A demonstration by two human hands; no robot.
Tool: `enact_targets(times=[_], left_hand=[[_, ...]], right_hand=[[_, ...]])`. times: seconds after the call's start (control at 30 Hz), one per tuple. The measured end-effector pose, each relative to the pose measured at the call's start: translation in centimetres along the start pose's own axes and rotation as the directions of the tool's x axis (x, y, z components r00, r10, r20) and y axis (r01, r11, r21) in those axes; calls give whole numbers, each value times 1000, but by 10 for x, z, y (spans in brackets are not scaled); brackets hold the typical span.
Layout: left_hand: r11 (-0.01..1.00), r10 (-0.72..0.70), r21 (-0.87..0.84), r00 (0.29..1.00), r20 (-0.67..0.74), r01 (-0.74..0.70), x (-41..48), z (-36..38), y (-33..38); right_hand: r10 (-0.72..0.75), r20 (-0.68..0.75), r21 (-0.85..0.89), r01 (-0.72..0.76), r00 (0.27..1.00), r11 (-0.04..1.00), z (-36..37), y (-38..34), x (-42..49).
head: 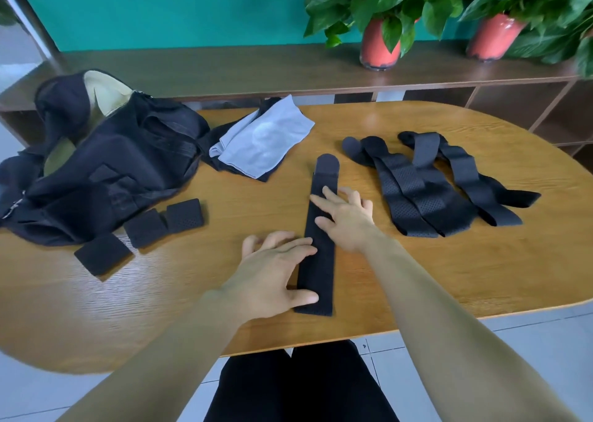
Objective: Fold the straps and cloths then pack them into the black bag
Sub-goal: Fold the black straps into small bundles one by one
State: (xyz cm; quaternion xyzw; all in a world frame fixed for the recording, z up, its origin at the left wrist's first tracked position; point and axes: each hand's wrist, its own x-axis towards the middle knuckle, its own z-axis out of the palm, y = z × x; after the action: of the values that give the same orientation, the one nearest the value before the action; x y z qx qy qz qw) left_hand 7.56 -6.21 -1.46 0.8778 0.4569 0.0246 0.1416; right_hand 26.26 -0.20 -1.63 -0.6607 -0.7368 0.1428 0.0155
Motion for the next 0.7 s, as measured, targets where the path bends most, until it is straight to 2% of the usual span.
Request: enact_targets(times=[0.13,0.53,0.7], left_hand=[[1000,-10,16,1000,8,10,1,0,0],[997,-34,69,999,5,33,5,0,3],[999,-44,-19,994,-104,42,-2,4,6]], right_hand=[[50,4,79,-50,999,996,-3,10,17],[39,26,84,-41,999,996,-15,4,29],[8,-139,224,23,990,974,-22,1,19]])
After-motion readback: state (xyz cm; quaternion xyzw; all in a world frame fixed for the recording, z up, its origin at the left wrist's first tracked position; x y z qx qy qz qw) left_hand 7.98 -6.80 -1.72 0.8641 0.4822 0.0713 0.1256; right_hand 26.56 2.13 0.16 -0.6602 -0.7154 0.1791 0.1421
